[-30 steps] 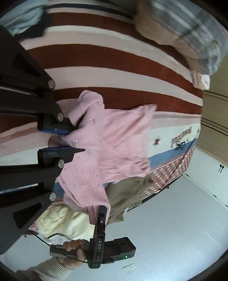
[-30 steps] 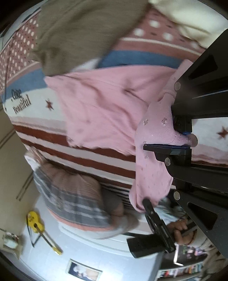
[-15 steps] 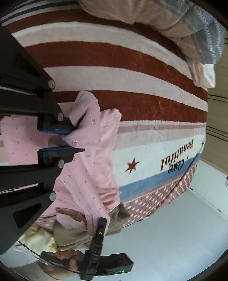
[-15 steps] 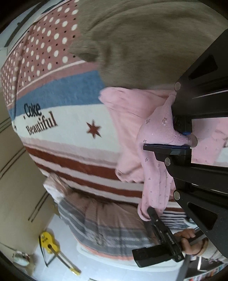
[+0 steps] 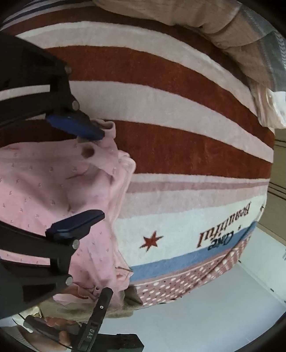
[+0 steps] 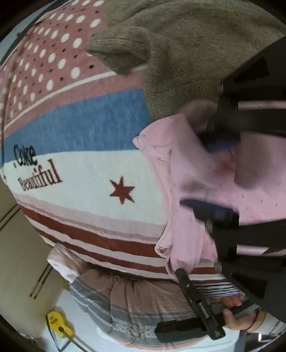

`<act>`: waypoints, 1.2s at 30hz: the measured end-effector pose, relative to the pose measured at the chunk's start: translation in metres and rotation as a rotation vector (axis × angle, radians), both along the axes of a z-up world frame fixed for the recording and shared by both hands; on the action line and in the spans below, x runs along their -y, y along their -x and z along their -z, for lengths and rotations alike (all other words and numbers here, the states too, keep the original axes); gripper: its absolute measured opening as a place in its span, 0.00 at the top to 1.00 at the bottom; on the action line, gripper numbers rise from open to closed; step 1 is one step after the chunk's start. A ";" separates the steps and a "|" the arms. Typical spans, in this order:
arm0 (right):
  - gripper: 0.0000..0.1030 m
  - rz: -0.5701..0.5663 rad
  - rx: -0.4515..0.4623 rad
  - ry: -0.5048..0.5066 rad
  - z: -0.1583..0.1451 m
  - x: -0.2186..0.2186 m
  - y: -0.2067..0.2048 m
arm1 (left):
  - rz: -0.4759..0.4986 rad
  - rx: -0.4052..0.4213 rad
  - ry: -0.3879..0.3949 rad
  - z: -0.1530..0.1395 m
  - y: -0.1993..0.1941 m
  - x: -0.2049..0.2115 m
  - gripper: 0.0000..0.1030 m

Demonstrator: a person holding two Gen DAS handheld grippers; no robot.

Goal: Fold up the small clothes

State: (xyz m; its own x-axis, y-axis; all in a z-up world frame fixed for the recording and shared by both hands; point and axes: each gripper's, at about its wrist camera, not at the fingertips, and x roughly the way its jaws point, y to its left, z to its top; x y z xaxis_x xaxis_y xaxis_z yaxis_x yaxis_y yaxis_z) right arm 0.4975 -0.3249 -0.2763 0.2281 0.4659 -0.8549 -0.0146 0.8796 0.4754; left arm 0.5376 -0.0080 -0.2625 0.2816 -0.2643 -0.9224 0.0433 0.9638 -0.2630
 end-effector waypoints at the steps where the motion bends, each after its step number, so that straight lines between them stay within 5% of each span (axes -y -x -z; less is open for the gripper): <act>1: 0.51 -0.003 0.012 0.005 -0.003 0.000 0.000 | 0.003 -0.007 -0.002 0.000 -0.001 0.000 0.40; 4: 0.41 0.000 0.055 0.068 -0.015 0.002 -0.003 | 0.017 0.001 -0.031 -0.002 -0.001 -0.001 0.40; 16: 0.37 -0.054 0.149 0.082 -0.051 0.006 0.041 | 0.049 0.070 -0.078 -0.020 0.028 -0.003 0.36; 25: 0.36 -0.052 0.174 0.107 -0.050 0.006 0.106 | 0.061 0.187 -0.111 -0.046 0.084 0.001 0.32; 36: 0.26 -0.003 0.115 0.084 -0.018 0.011 0.165 | 0.057 0.190 -0.070 -0.042 0.150 0.003 0.27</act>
